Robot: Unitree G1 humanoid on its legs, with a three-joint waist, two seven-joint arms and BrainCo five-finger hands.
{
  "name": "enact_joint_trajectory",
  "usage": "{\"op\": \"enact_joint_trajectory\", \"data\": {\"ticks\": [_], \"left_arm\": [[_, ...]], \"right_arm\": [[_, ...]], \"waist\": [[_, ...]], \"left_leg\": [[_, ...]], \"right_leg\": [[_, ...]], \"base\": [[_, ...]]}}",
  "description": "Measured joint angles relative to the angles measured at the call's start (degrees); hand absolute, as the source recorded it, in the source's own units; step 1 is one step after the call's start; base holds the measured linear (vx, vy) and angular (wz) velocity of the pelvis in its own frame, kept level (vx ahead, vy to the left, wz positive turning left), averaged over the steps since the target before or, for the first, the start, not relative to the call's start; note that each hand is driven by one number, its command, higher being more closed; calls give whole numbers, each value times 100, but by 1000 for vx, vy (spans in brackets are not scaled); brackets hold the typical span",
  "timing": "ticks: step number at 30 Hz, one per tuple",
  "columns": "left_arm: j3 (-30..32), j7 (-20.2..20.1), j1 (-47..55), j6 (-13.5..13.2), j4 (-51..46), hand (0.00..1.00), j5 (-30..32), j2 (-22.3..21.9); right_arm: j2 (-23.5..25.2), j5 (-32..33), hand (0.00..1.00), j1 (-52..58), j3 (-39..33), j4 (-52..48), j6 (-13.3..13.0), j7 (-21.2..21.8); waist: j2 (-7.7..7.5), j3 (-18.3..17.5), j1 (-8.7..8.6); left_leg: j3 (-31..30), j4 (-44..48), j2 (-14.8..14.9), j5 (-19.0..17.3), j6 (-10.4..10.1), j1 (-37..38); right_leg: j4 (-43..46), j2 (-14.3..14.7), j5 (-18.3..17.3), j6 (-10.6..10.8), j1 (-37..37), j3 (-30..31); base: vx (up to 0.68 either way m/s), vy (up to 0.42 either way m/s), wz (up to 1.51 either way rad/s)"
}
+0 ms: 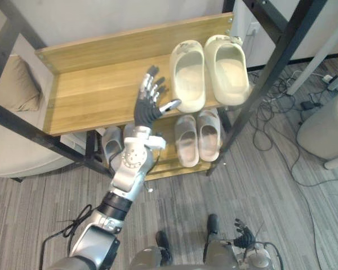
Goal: Organize the slippers on the shoe rack
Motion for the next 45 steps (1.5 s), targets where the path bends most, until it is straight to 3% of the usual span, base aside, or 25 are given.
{"op": "enact_joint_trajectory", "data": {"ticks": [11,19,29,34,36,37,39,41,45], "left_arm": [[-270,-13,-46,-2,191,0,-108,-111],[-309,47,-336,45,366,0,-154,-117],[39,-165,-274,130,376,0,-98,430],[398,-479,415,131,-323,0,-275,894],[445,-603,777,106,-751,0,-431,1022],[448,-719,1085,77,-1053,0,-528,1112],[446,-883,1448,71,-1328,0,-707,1103],[431,-1001,1712,70,-1489,0,-787,1098],[437,-1383,2665,56,-1819,0,-1014,1095]], "right_arm": [[17,-10,0,-5,96,-11,17,-52],[41,-204,0,0,198,-29,27,-60],[55,-202,0,1,190,-38,27,-36],[52,-204,0,-3,197,-26,59,38],[50,-206,0,-21,205,-14,78,74],[50,-206,0,-70,222,4,80,86],[55,-207,0,-153,265,62,83,119],[72,-208,0,-239,295,182,89,132],[119,-214,0,-347,435,245,90,144]], "waist": [[-131,-154,-21],[-307,-154,-21],[-311,-163,-32],[-296,-174,-17],[-299,-187,38],[-300,-221,179],[-283,-254,275],[-282,-267,282],[-323,-352,469]], "left_leg": [[76,-333,-10,101,-42,237],[168,-312,-58,123,-6,131],[155,-279,-71,126,-4,152],[-69,-279,-73,138,-1,164],[-182,-279,-76,148,2,171],[-202,-281,-80,150,4,168],[-295,-279,-96,163,17,175],[-381,-280,-98,173,15,213],[-500,-385,-106,249,3,334]], "right_leg": [[-156,54,65,-29,113,1],[-156,-42,158,111,-32,153],[-157,-21,147,59,-7,106],[-158,-20,120,42,132,-137],[-158,-22,90,23,212,-244],[-158,-25,89,23,221,-274],[-158,-37,74,18,290,-382],[-158,-38,55,2,386,-471],[-159,-43,-19,34,532,-562]], "base": [[0,-15,-3],[-36,-4,-4],[-10,-9,0],[2,-20,18],[24,-18,31],[20,-8,19],[7,-8,18],[7,-19,28],[-11,-27,18]]}}
